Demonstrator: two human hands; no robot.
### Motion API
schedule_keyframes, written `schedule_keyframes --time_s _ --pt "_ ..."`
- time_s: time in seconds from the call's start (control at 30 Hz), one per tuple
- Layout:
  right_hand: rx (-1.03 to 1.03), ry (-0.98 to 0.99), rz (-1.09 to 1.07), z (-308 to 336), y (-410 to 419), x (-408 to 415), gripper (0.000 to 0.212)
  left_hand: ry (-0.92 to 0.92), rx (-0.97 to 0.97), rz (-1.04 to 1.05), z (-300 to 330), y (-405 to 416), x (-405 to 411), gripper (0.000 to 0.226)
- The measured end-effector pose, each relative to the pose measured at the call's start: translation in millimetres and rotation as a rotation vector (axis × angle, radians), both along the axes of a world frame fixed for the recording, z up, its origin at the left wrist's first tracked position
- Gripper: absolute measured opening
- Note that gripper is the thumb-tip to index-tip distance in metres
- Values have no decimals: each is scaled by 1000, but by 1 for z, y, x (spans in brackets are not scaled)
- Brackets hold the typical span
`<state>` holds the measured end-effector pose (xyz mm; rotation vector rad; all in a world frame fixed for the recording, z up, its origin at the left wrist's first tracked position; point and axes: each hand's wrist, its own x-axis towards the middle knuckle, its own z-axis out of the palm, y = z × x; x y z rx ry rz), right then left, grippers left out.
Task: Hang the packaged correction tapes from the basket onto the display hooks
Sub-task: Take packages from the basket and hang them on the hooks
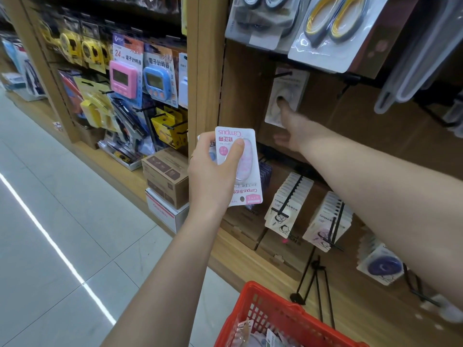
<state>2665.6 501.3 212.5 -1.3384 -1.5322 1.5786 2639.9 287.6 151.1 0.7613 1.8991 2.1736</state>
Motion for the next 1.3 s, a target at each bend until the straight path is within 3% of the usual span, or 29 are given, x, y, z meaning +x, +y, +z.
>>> schedule_keyframes --time_s 0.07,0.17,0.27,0.4,0.6,0.83,0.97,1.13,1.2,1.3 --pt "-3 -29 -11 -10 -8 7 72 -3 13 -2 0 0 0 26" --pt "-17 107 32 -21 -35 21 64 -5 23 12 -1 0 -1 26" --pt "-32 226 235 -23 -77 40 52 5 30 27 -2 0 -2 23" --pt "99 134 530 -18 -117 59 42 0 50 -3 -2 -1 0 21" --pt "121 213 524 -12 -122 69 19 -60 58 -12 2 -3 -4 17" --pt "164 389 373 -7 -117 69 18 -29 16 55 2 -5 -15 20" --pt "118 493 301 0 -113 61 16 12 -17 -41 4 -8 -16 30" --pt "-112 703 215 3 -110 55 38 -76 -30 -231 2 -8 -11 31" --pt "-104 651 232 -3 -109 58 50 -77 6 -188 3 -8 -13 24" --pt "63 466 271 -10 -104 71 54 -115 33 -105 4 -11 -21 12"
